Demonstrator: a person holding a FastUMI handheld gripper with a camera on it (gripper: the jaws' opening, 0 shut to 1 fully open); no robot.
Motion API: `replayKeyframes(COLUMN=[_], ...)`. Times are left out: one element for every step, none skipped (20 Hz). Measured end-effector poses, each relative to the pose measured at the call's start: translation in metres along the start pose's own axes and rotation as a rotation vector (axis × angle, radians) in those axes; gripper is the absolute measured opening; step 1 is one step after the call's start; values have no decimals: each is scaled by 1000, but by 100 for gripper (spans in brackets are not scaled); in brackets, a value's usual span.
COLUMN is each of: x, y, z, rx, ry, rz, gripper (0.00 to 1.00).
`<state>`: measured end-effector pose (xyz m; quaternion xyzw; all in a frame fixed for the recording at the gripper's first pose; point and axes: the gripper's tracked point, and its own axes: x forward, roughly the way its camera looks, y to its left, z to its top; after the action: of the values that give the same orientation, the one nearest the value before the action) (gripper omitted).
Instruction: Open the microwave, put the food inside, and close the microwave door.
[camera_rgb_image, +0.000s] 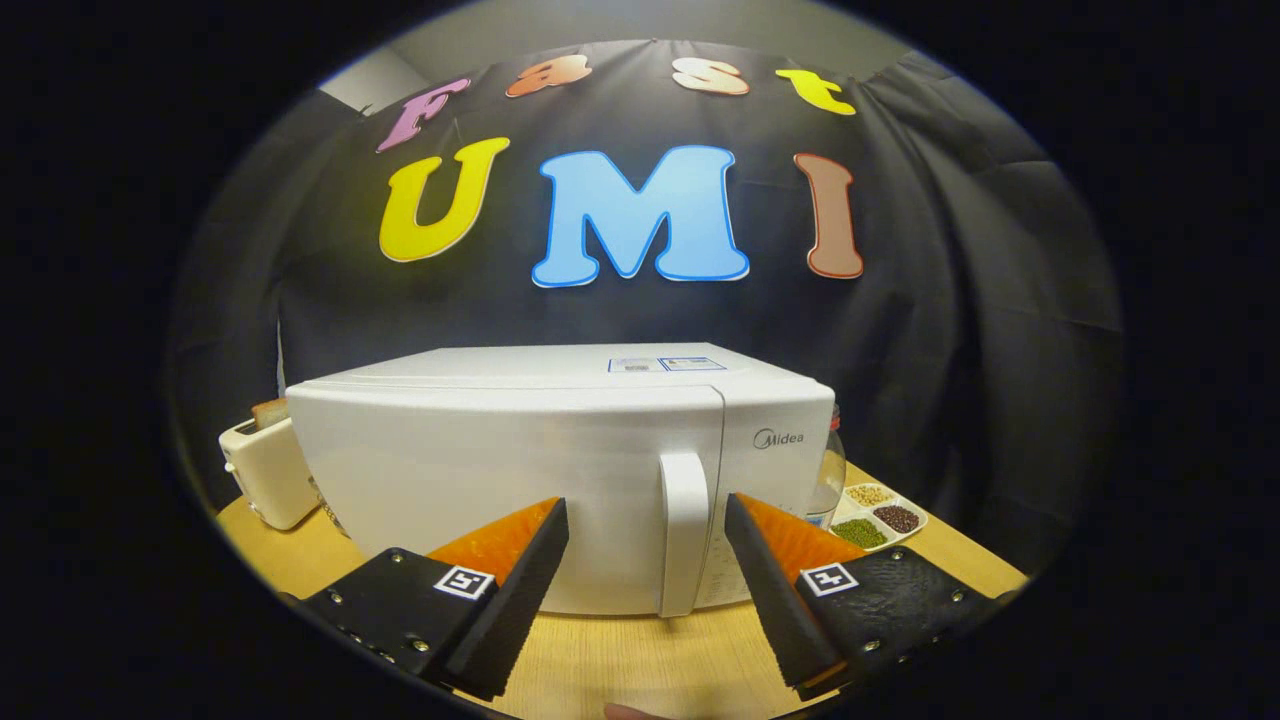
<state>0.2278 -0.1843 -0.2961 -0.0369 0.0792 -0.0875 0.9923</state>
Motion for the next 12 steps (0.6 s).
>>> replayKeyframes(x=[5, 8, 10, 11, 15, 16, 17, 19, 17, 25, 16, 17], y=[1, 1, -5, -7, -11, -12, -11, -12, -20, -20, -19, -17], z=[-2, 2, 2, 3, 1, -3, -8, -14, -13, -14, -12, -12], rx=[23, 39, 50, 59, 64, 70, 81, 93, 93, 117, 121, 114], ry=[9, -1, -3, 2, 8, 26, 50, 72, 74, 76, 74, 74], rz=[4, 3, -16, -27, -44, -48, -41, -35, -69, -47, -44, -39], gripper=[90, 86, 79, 75, 61, 54, 48, 48, 48, 41, 28, 28])
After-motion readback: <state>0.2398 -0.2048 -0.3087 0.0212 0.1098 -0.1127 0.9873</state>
